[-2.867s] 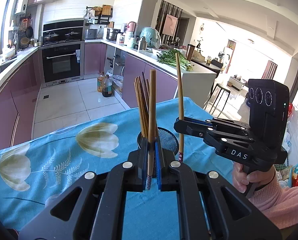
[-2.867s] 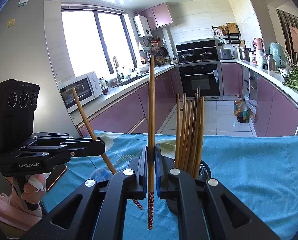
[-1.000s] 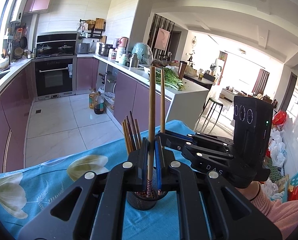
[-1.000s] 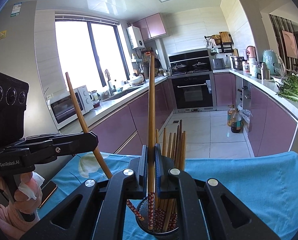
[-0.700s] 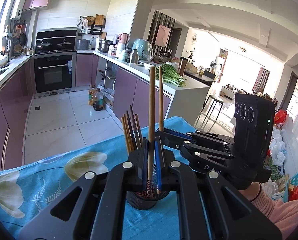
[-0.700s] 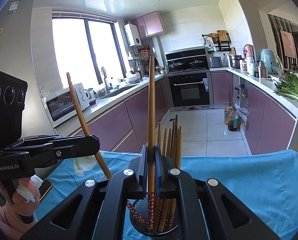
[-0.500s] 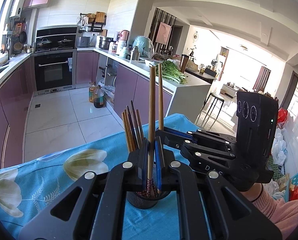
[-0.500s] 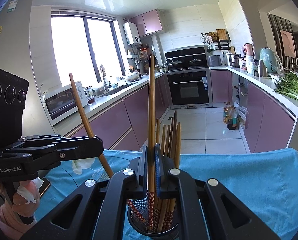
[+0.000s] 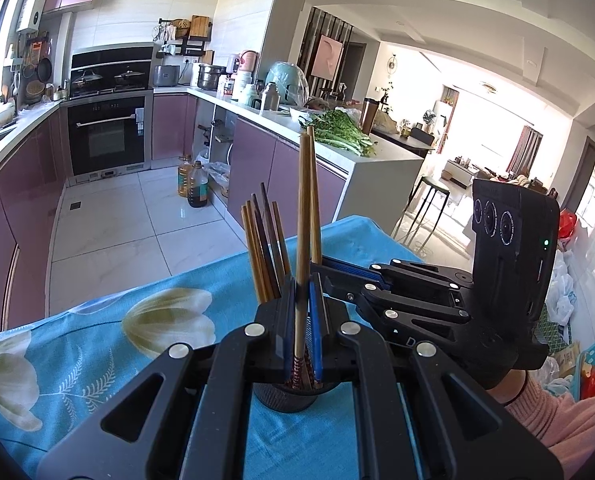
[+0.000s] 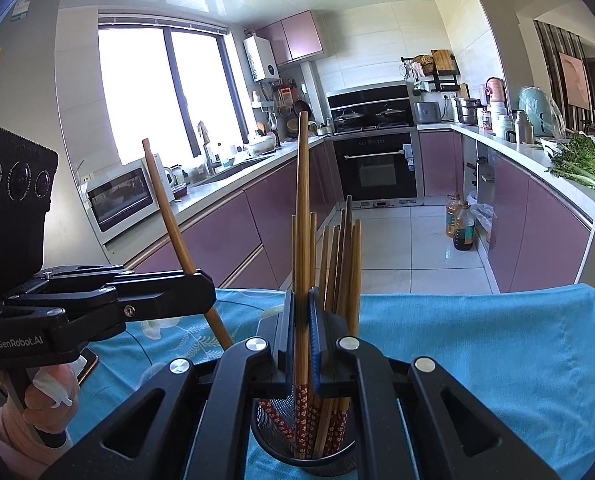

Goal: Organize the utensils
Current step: 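Lower both chopsticks into the mesh cup beside the others, then open both tools to release the chopsticks and withdraw them upward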

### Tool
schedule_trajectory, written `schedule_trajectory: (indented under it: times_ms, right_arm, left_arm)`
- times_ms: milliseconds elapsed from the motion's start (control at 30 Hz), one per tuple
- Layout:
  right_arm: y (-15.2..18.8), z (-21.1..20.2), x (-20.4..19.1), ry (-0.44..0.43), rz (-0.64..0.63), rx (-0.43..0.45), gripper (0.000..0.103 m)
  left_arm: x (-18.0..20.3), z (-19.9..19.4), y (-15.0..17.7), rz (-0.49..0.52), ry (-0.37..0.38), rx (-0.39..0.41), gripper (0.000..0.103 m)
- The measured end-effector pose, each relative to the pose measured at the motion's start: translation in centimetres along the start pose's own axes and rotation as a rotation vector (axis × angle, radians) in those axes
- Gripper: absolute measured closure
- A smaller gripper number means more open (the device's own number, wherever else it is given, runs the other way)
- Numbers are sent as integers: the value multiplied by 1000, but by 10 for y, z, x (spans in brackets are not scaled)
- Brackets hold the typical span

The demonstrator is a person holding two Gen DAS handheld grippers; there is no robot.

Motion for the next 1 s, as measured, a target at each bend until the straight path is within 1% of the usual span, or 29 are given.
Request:
schedule_trajectory:
  times_ms: [400,1000]
  right_arm:
    - [5,7,2,-3,9,-16,97]
    - [19,15,5,-6,15,-44,97]
  left_arm:
    - [2,6,-2,9,-13,-21,96]
    - [3,19,10,17,-20,-65,95]
Point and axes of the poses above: each gripper's, at about its wrist camera, not at the fingertips, and z roughly the way its jaws point, x to its right, y to its underside, the point moved 6 cm from there along z, roughly the way its jaws point, and after that the axes turned 1 degree about -x, right-handed, at the moved point
